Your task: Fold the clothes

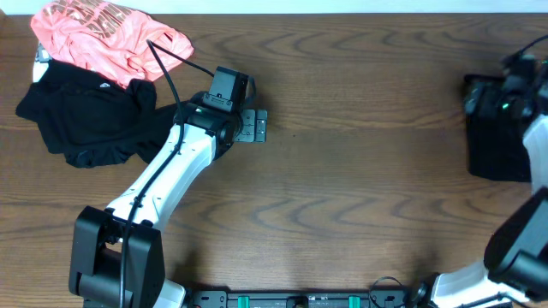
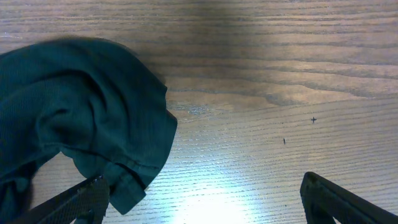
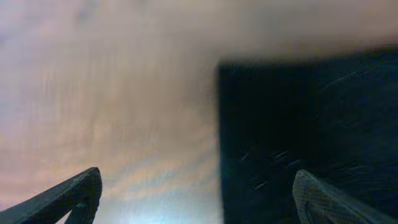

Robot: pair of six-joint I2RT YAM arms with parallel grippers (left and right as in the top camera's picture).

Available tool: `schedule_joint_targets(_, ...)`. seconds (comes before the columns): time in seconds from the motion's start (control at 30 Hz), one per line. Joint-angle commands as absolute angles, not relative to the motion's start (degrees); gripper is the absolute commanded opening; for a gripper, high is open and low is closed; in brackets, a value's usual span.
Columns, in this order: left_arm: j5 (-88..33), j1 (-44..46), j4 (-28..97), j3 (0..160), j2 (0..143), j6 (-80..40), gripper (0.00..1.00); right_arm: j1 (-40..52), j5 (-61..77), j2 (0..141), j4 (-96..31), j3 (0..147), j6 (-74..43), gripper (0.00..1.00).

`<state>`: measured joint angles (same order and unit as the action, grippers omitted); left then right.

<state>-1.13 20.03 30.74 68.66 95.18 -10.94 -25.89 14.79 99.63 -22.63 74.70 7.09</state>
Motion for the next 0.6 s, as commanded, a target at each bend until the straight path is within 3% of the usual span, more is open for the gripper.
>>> schedule_joint_targets(0.0,-1.1,20.2,30.7,68.7,95.5,-11.7,0.98,-26.6,7.9,100.0,-19.6,75.3,2.9,0.92)
schedule_joint_targets(0.23,-1.1,20.2,30.7,68.7,95.5,-11.7,0.98,-28.3,-3.4,106.6,-15.9,75.3,-4.3,0.92)
schedule_joint_targets(0.57,-1.0,20.2,30.5,68.7,95.5,-11.7,0.98,-35.0,-5.8,109.4,-21.1,75.3,-14.8,0.92)
